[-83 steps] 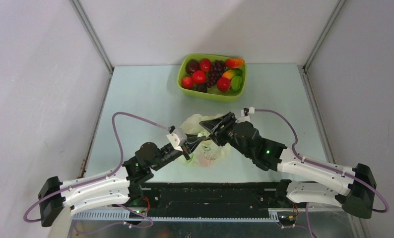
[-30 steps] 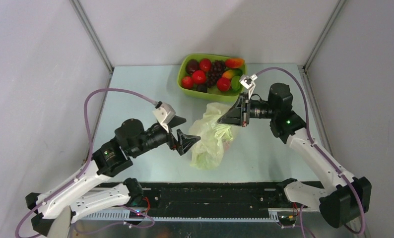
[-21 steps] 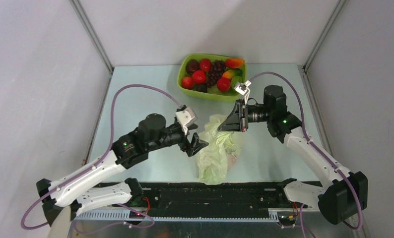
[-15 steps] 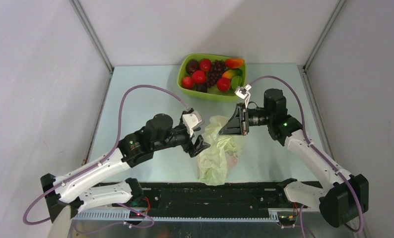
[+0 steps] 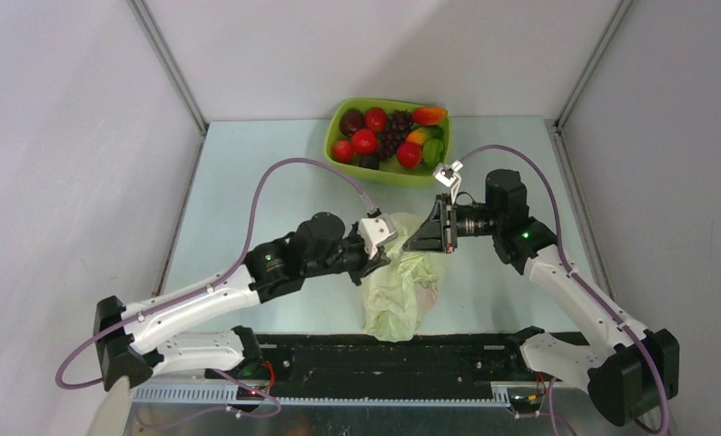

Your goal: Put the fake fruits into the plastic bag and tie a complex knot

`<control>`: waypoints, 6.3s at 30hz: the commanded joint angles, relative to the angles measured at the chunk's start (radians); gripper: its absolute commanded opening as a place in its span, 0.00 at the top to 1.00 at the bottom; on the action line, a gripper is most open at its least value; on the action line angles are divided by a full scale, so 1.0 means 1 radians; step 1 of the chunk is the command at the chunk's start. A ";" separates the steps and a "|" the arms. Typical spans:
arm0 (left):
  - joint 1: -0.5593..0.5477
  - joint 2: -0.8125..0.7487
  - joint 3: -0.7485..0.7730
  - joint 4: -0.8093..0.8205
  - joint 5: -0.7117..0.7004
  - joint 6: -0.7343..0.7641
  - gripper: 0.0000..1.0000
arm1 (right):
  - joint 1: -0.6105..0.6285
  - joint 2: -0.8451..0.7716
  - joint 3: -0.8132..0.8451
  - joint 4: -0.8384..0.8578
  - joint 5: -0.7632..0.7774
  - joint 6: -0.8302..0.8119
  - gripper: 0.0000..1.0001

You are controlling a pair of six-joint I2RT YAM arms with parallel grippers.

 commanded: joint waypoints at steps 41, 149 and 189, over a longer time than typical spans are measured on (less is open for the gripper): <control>-0.208 0.161 -0.279 0.729 -0.252 -0.588 1.00 | 0.053 -0.354 -0.282 0.236 0.551 0.214 0.97; 0.136 -0.055 -0.252 0.610 0.303 -1.038 0.72 | 0.077 -0.261 -0.338 0.541 0.064 0.283 1.00; 0.136 -0.029 -0.231 0.537 0.204 -0.969 1.00 | 0.054 -0.742 -0.252 -0.287 0.473 0.083 0.30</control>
